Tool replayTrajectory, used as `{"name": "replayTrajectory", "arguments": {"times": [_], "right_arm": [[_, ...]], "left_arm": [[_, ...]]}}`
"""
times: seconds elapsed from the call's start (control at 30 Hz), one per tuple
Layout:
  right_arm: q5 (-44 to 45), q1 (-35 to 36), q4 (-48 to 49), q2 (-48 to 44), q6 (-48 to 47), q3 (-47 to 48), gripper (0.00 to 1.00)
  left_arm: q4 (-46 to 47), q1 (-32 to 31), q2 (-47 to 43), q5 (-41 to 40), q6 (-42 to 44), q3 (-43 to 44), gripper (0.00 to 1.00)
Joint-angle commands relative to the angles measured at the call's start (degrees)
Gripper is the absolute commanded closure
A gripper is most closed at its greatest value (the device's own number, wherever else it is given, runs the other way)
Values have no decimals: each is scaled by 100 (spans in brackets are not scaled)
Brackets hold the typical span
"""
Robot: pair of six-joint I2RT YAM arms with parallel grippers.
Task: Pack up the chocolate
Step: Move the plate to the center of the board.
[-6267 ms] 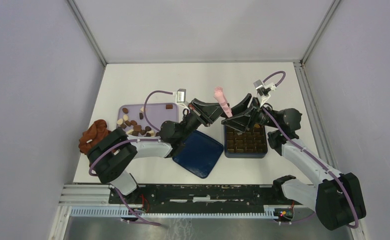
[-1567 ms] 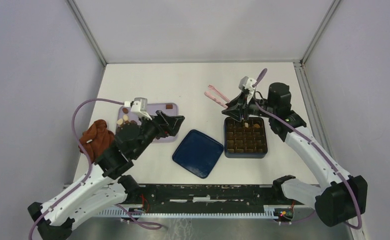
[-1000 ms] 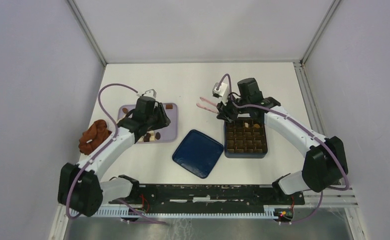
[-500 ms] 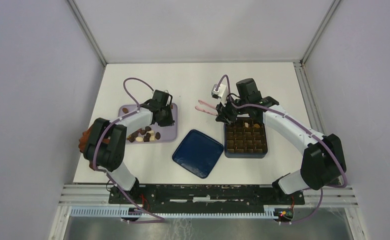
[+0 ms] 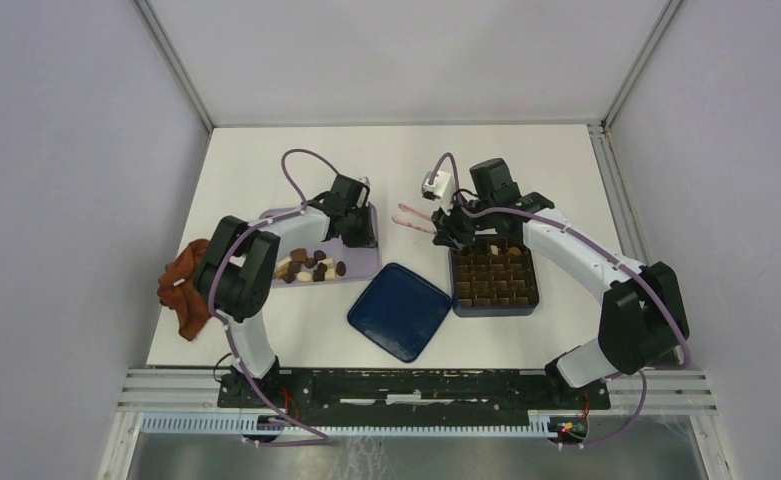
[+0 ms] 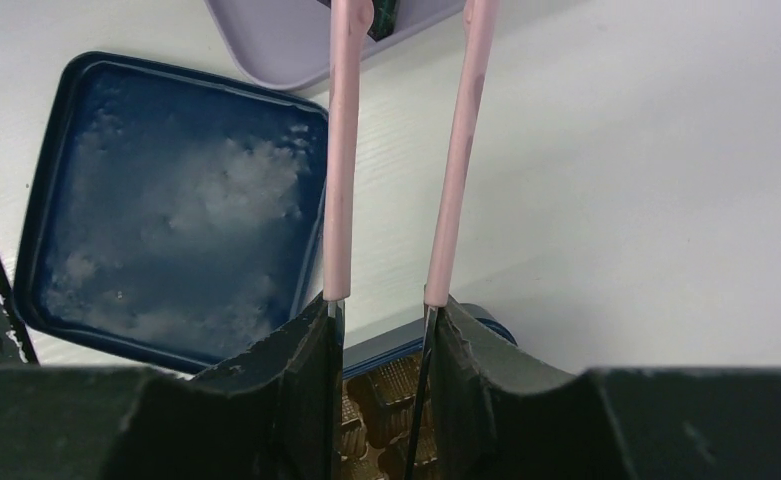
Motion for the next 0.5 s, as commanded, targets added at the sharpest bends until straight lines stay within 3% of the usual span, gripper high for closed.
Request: {"name": "replayTrajectory", "arguments": {"times": [0.0,0.23,0.47], "right_arm": [[173,-62,10,71,-93,178,61],[229,-300,-39,173,-95,191,60],[401,-375,-123,494,-166,381,60]], "left_arm": [[461,-299,388,503,-139,487,87],[680,-452,823,691,-304,1047,87],[662,-389,-222,52,-124,706,84]]}}
